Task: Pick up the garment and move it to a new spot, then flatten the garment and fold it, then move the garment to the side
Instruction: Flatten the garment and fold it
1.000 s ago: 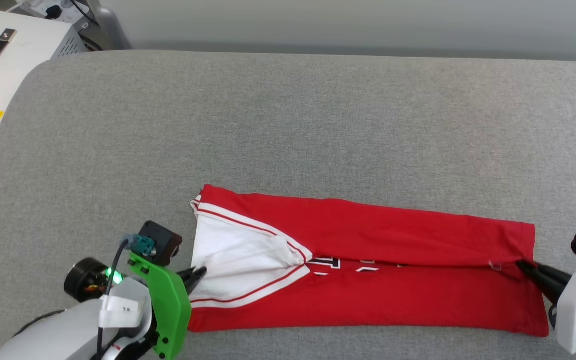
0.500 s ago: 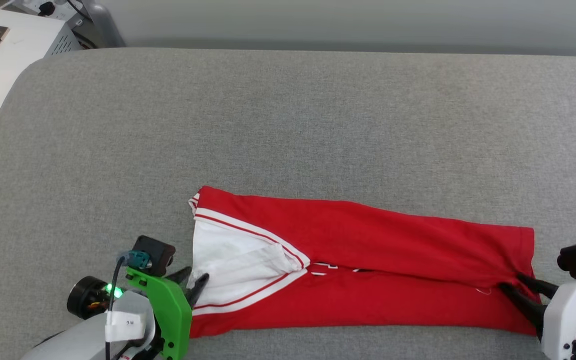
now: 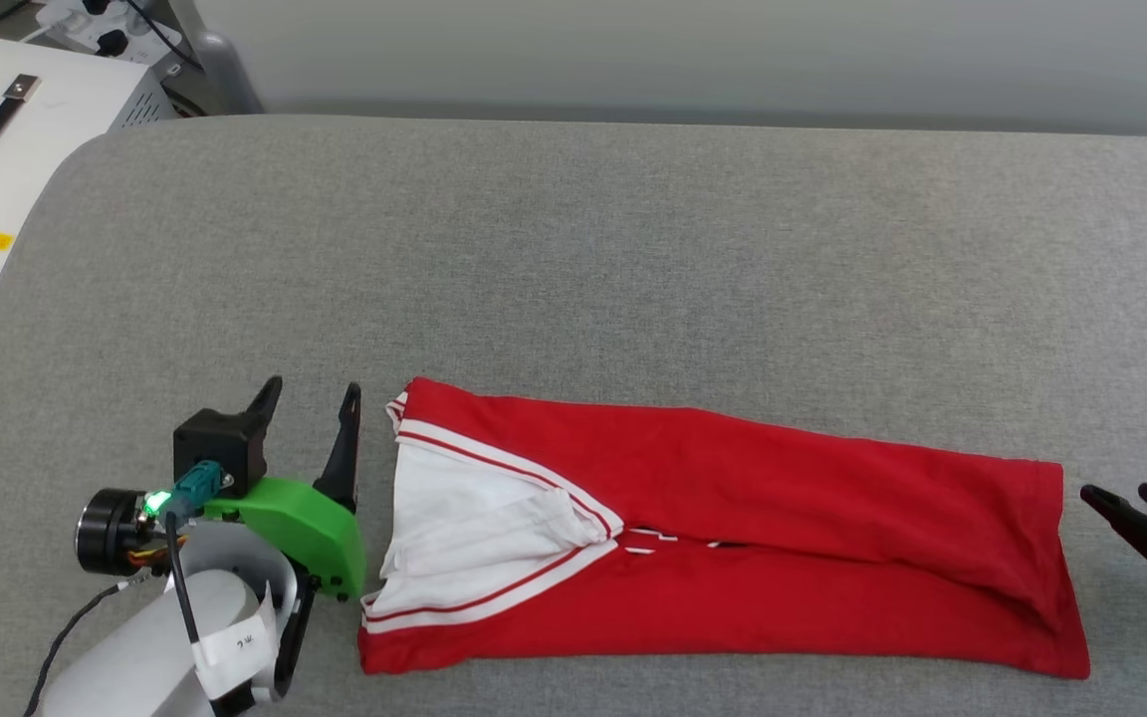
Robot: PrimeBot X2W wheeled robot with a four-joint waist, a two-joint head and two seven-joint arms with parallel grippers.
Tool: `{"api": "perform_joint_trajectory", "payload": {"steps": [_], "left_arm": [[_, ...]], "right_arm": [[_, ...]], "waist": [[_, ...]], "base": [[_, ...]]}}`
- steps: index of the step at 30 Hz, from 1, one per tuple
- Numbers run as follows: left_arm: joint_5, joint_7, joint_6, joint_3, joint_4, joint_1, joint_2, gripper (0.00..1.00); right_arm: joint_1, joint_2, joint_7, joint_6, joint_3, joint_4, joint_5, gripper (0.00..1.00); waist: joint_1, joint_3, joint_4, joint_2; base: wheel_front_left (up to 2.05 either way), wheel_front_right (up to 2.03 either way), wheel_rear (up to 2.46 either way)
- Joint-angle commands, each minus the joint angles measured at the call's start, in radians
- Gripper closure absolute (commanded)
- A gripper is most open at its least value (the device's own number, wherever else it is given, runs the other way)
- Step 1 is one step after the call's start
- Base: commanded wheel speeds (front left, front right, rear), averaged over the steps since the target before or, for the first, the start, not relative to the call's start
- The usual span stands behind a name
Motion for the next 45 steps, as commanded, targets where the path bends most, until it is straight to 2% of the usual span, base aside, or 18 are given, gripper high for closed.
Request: {"api": "perform_joint_trajectory", "payload": {"steps": [1,4,11,17,20,21,22,23,29,34,41,45], "left_arm": [[0.044,-0.005,0.015,0.043,-0.008,0.027,-0.023,0.0],[0.141,-0.006,0.034,0.144,-0.029,0.076,-0.071,0.0],[0.325,-0.006,0.034,0.33,-0.061,0.188,-0.171,0.0],[0.46,-0.006,0.001,0.458,-0.087,0.269,-0.269,0.0],[0.521,-0.006,-0.034,0.51,-0.093,0.301,-0.316,0.0],[0.536,-0.006,-0.044,0.523,-0.095,0.31,-0.328,0.0],[0.556,-0.006,-0.056,0.539,-0.098,0.32,-0.342,0.0],[0.571,-0.006,-0.065,0.552,-0.099,0.328,-0.352,0.0],[0.652,-0.006,-0.135,0.612,-0.093,0.364,-0.41,0.0],[0.701,-0.006,-0.181,0.654,-0.089,0.385,-0.44,0.0],[0.743,-0.006,-0.229,0.698,-0.085,0.411,-0.466,0.0],[0.761,-0.006,-0.246,0.72,-0.084,0.43,-0.478,0.0]], "right_arm": [[0.005,0.005,0.022,-0.001,0.004,0.016,0.01,0.0],[-0.01,0.023,0.061,-0.001,0.023,0.056,0.002,0.0],[-0.045,0.099,0.095,-0.001,0.082,0.121,-0.028,0.0],[-0.064,0.157,0.109,-0.001,0.153,0.151,-0.027,0.0],[-0.069,0.17,0.113,-0.001,0.181,0.153,-0.01,0.0],[-0.069,0.169,0.116,-0.001,0.19,0.152,-0.007,0.28],[-0.071,0.167,0.114,-0.001,0.197,0.153,-0.004,0.81],[-0.073,0.165,0.111,-0.001,0.201,0.155,-0.001,1.0],[-0.085,0.124,0.076,-0.001,0.193,0.185,0.023,1.0],[-0.087,0.051,0.055,-0.001,0.153,0.226,0.039,1.0],[-0.074,-0.056,0.05,-0.001,0.111,0.289,0.02,1.0],[-0.064,-0.074,0.083,-0.001,0.114,0.235,0.018,1.0]], "waist": [[0.0,0.012,0.01,-0.0001],[0.0,0.025,0.021,-0.0001],[0.0,0.057,0.042,-0.0001],[0.0,0.067,0.052,-0.0001],[0.0,0.064,0.052,-0.0001],[0.0,0.062,0.051,-0.0001],[0.0,0.06,0.05,-0.0001],[0.0,0.057,0.048,-0.0001],[0.0,0.034,0.035,-0.0001],[0.0,0.013,0.03,-0.0001],[0.0,-0.013,0.032,-0.0001],[0.0,-0.027,0.03,-0.0001]], "base": [[0.0,0.0,0.0],[0.0,0.0,0.0],[0.0,0.0,0.0],[0.0,0.0,0.0],[0.0,0.0,0.0],[0.0,0.0,0.0],[0.0,0.0,0.0],[0.0,0.0,0.0],[0.0,0.0,0.0],[0.0,0.0,0.0],[0.0,0.0,0.0],[0.0,0.0,0.0]]}}
